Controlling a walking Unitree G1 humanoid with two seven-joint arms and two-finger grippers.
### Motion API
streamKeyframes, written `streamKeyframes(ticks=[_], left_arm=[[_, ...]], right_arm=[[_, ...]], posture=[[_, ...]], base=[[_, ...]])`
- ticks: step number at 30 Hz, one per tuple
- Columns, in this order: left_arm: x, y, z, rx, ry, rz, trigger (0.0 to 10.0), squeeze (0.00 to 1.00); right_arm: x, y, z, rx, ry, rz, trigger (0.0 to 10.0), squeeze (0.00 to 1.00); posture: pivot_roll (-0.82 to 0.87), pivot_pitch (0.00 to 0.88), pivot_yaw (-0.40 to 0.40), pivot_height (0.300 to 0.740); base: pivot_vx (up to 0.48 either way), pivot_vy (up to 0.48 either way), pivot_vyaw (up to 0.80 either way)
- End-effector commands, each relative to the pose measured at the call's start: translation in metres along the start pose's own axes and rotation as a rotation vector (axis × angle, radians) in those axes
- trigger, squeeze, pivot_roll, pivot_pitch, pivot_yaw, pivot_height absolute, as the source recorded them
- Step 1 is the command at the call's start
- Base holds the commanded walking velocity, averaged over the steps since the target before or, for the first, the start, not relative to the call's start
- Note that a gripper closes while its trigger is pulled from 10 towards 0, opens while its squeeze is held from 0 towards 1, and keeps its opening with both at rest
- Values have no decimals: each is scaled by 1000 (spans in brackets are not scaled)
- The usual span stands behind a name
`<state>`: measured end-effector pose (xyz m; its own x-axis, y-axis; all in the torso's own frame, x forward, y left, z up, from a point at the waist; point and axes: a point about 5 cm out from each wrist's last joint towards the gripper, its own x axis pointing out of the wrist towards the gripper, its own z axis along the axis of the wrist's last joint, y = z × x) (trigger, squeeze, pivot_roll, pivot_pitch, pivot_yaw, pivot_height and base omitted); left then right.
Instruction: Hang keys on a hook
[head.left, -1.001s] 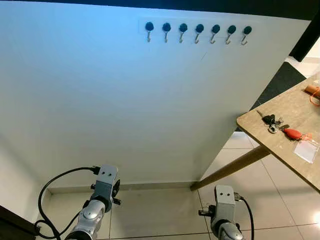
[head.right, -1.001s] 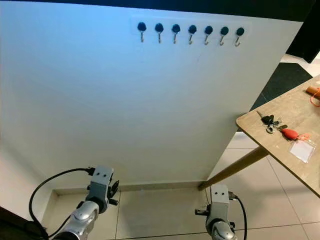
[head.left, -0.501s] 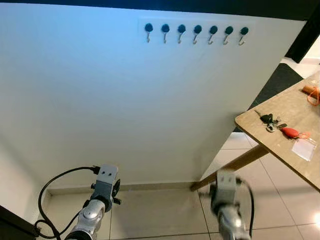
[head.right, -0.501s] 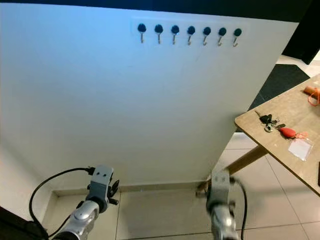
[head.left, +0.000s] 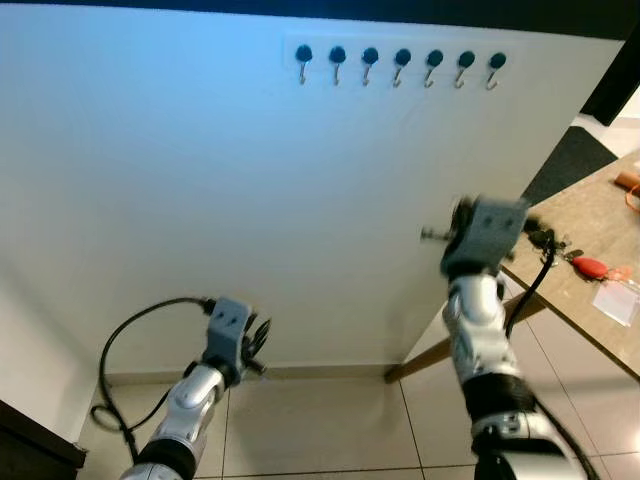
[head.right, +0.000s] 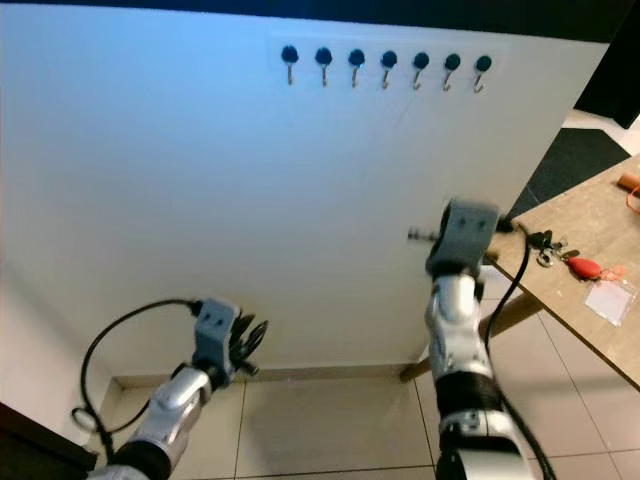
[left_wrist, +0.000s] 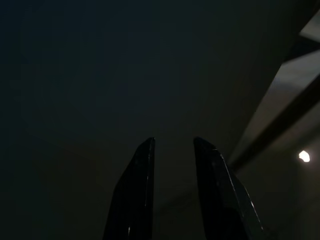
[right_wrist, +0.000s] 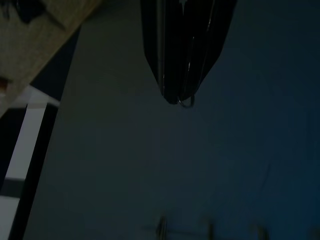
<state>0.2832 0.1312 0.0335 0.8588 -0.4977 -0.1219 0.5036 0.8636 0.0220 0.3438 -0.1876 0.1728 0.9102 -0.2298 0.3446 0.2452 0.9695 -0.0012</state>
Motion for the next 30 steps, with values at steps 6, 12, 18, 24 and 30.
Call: streamKeyframes(ticks=[6, 12, 18, 24, 30], left_arm=[[27, -9, 74, -11, -250, -41, 10000, 0], [35, -13, 109, -9, -362, -52, 10000, 0], [37, -15, 121, -4, -401, -56, 10000, 0], [47, -7, 147, 88, -436, 28, 10000, 0], [42, -3, 160, 114, -440, 73, 10000, 0]], right_arm=[[22, -7, 27, -40, -33, -26, 10000, 0], [29, -9, 38, -55, -47, -20, 10000, 0], [31, -11, 39, -67, -40, -26, 10000, 0], [55, -8, 47, -125, 8, 7, 10000, 0], [69, 6, 58, -178, -1, 80, 10000, 0]], posture=[[59, 41, -72, 740], [57, 45, -74, 740], [57, 45, -74, 740], [41, 34, -63, 740], [56, 32, -74, 740]], base=[[0, 0, 0], [0, 0, 0], [0, 0, 0], [0, 0, 0], [0, 0, 0]])
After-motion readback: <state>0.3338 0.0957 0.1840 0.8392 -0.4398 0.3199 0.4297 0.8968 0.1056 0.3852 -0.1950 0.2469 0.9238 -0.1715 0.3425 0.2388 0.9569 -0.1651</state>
